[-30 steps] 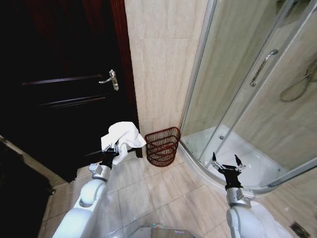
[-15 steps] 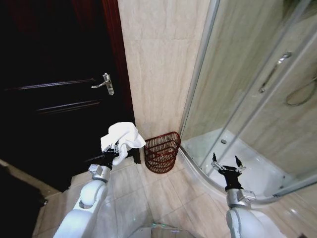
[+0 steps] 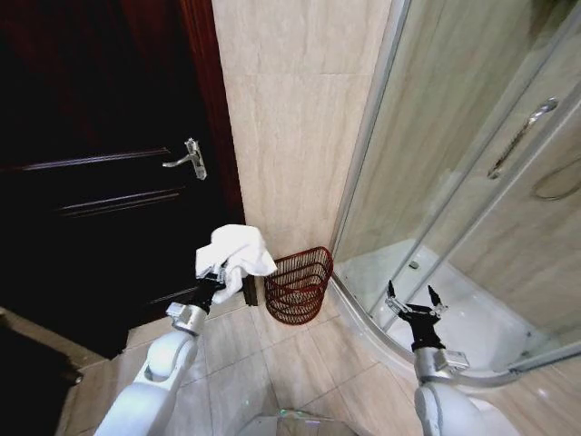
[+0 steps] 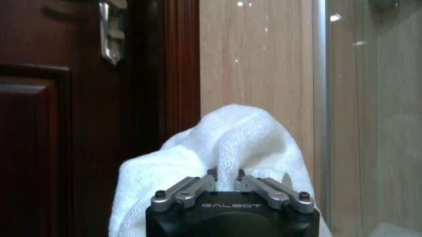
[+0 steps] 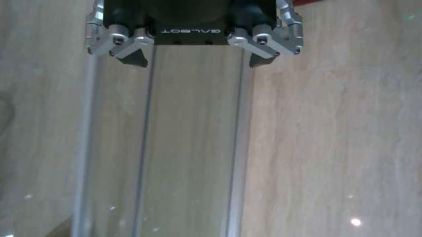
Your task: Discard the used towel into the hamper.
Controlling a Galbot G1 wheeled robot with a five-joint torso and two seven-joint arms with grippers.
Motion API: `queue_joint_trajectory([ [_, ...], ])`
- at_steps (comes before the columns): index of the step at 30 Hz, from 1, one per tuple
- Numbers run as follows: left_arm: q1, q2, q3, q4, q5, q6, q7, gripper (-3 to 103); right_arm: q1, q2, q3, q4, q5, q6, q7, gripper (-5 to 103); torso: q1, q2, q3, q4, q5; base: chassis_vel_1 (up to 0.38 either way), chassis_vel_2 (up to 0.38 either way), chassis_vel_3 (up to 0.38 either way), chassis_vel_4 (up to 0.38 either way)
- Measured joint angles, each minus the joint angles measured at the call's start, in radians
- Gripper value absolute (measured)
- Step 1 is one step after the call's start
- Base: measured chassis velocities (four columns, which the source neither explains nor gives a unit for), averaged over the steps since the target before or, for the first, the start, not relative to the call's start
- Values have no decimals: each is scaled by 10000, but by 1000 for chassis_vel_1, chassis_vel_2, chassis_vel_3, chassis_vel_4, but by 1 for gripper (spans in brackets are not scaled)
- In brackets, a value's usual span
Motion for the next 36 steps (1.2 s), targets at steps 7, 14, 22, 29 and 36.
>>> queue_joint_trajectory([
  [7,-1805,-3,1606,1477,-1,185,16,6,-13,-56,24,-14,-36,-145,12,100,9,4,5,-13,-6,0,0,0,0],
  [14,-3387,-292,3348,2307,-6,460,-22,6,106,-32,47,-67,-153,-241,7,100,8,9,6,-7,-3,0,0,0,0],
  [22,-5189,-625,5132,4294,0,285,-186,6,157,28,67,69,-164,-305,-2,100,9,14,9,-8,-5,0,0,0,0],
  [29,-6765,-1326,5878,6549,100,-35,-357,6,145,99,127,187,-164,-342,20,100,11,14,11,-11,-4,0,0,0,0],
  [36,-7434,-1700,6238,7314,517,345,-662,6,-22,226,194,399,-166,-250,42,100,11,17,10,-10,-3,0,0,0,0],
])
